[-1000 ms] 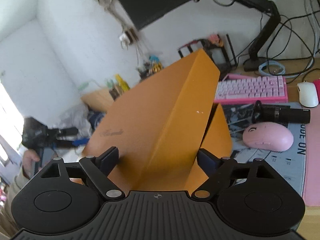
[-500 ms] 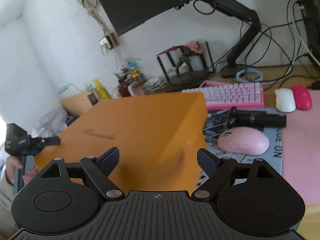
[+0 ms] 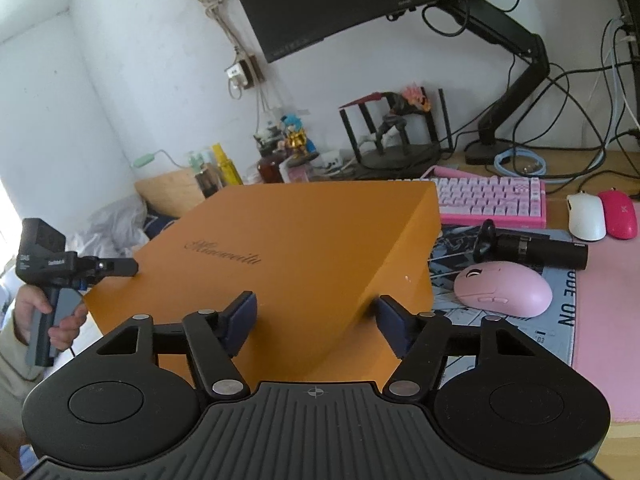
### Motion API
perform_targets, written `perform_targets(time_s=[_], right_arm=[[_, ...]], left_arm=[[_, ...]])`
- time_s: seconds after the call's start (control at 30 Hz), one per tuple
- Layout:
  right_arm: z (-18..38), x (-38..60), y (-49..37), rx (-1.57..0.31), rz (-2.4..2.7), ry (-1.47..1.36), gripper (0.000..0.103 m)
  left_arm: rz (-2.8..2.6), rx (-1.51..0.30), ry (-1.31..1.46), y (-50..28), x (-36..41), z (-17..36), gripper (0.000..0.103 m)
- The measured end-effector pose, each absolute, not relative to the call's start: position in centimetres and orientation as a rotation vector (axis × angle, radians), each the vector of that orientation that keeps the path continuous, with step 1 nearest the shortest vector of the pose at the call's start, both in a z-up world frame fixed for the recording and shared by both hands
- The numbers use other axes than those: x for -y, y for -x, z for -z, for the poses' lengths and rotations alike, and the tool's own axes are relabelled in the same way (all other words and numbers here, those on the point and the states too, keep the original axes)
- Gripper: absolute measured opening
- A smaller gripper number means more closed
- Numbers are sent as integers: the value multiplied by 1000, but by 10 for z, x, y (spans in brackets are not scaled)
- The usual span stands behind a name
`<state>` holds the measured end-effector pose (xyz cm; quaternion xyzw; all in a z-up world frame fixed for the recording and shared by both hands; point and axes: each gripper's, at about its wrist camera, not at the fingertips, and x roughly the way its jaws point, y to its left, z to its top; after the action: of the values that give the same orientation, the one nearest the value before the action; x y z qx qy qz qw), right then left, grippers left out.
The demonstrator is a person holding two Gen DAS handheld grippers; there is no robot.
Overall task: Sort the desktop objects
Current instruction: 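Lower the orange box into the cardboard box with both grippers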
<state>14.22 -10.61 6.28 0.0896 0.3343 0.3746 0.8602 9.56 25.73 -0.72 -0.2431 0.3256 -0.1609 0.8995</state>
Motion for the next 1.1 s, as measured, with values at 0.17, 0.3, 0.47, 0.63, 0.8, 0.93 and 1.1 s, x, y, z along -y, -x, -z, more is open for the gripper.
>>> perform_targets(time_s=[0.17,0.3,0.47,0.63,0.8,0.93,1.1], right_arm=[[-65,104,-139,-702,-781,-177,69],[-67,101,-135,-700,-778,-165,69],[-69,96,-131,-704,-782,-144,69],[-65,85,-125,-709,-774,-101,69],[-66,85,-125,-705,-772,-127,69],[-66,84,-126,-696,-767,-130,69],[-63,83,-126,-697,-766,-132,69]], left_arm=[[327,-685,498,-95,-255,8,96],[324,-685,501,-92,-254,8,97],[303,-683,506,-86,-257,7,97],[279,-702,504,-85,-259,12,97],[275,-709,523,-90,-262,16,98],[277,-715,541,-93,-265,20,98],[278,-713,535,-93,-265,22,98]])
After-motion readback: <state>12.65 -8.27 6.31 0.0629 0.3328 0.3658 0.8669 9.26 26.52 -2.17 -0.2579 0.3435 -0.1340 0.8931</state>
